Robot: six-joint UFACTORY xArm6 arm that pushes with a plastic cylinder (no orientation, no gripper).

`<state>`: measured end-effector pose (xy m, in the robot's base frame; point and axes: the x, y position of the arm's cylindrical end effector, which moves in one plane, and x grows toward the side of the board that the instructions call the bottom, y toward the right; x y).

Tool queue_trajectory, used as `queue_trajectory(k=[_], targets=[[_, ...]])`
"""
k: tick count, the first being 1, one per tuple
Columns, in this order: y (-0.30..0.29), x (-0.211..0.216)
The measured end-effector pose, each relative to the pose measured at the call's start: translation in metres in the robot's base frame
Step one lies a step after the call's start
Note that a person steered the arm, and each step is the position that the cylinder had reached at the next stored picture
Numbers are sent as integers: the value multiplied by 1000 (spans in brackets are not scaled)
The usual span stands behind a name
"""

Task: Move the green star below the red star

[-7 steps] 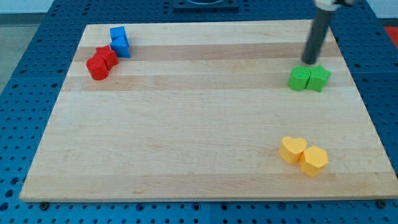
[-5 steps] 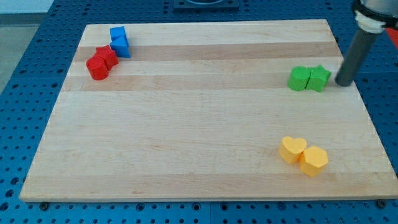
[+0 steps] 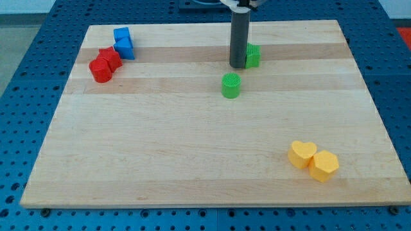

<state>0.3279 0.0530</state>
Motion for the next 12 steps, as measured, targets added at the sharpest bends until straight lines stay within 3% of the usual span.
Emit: queue_trajectory(k=[3, 6, 7, 9, 11, 12], targets=[[13, -33], [42, -41], [36, -88], [149, -97], [30, -86], [22, -86]])
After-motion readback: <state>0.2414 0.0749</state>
